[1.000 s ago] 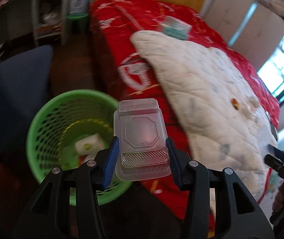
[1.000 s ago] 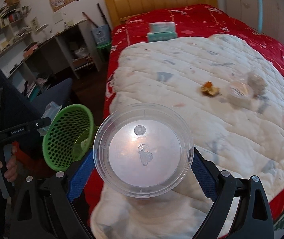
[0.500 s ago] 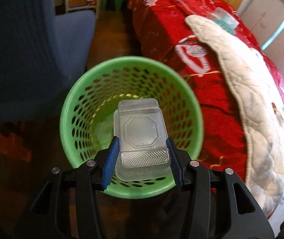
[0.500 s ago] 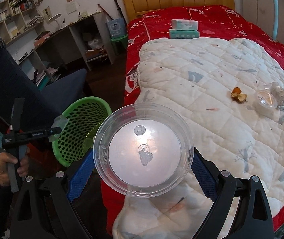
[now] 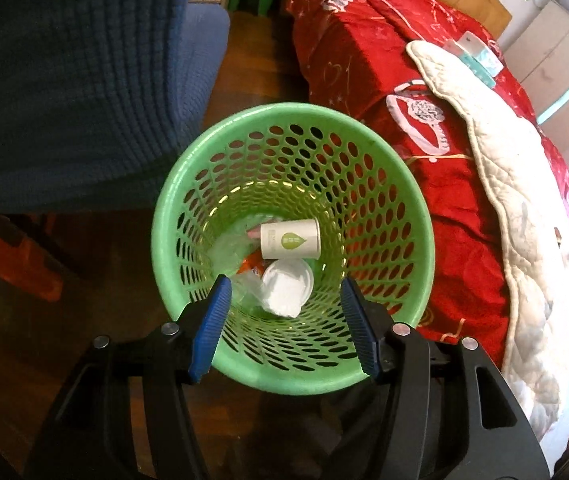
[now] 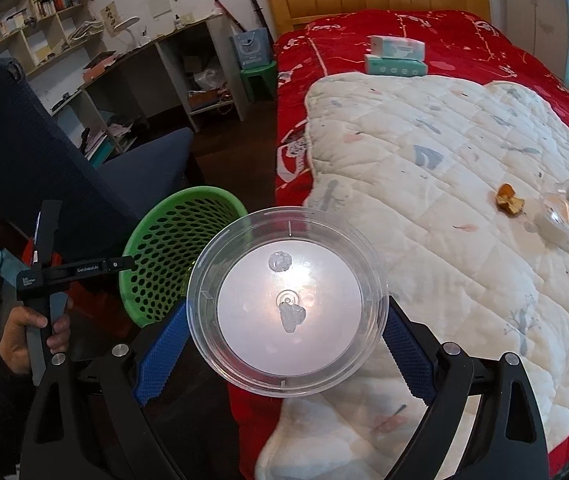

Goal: Collect trash
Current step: 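Lower the round lid over the basket and open the right tool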

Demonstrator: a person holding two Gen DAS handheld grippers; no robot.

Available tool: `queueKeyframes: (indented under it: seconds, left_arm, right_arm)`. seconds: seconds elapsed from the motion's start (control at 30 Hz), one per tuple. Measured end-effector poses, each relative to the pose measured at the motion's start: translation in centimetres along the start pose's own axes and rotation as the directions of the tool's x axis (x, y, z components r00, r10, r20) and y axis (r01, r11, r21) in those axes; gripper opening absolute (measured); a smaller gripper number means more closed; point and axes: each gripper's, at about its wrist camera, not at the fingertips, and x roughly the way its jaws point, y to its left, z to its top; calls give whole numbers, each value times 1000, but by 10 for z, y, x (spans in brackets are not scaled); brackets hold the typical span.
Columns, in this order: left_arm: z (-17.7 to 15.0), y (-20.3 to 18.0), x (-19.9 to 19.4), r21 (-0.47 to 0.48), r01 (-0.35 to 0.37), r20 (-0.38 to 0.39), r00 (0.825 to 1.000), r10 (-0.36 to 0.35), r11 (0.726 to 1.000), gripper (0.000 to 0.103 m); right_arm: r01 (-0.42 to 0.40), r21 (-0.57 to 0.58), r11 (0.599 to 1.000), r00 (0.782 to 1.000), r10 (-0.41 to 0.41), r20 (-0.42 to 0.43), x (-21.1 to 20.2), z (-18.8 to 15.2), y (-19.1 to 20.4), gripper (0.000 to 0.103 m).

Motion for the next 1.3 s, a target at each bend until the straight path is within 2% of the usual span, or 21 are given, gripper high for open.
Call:
queueKeyframes:
  seconds: [0.4, 0.8, 1.13, 1.3]
  left_arm:
    - [-5, 14, -43, -18, 8, 76, 997, -7, 1000, 57]
    - [-7, 31, -59, -52, 22, 110, 994, -16, 998, 58]
    - [-6, 40, -57, -72, 23, 109, 994, -16, 997, 58]
    - [-7, 36, -57, -67, 25, 108, 994, -18, 997, 58]
  right_arm:
    - [-72, -103, 992, 997, 68, -45, 30, 16, 49, 89]
    - [-146, -184, 972, 983, 121, -139, 91, 25, 104, 89]
    - [-240, -127, 962, 959, 215, -183, 126, 32, 122, 91]
    - [-237, -120, 964, 964, 218, -152, 114, 30, 123, 91]
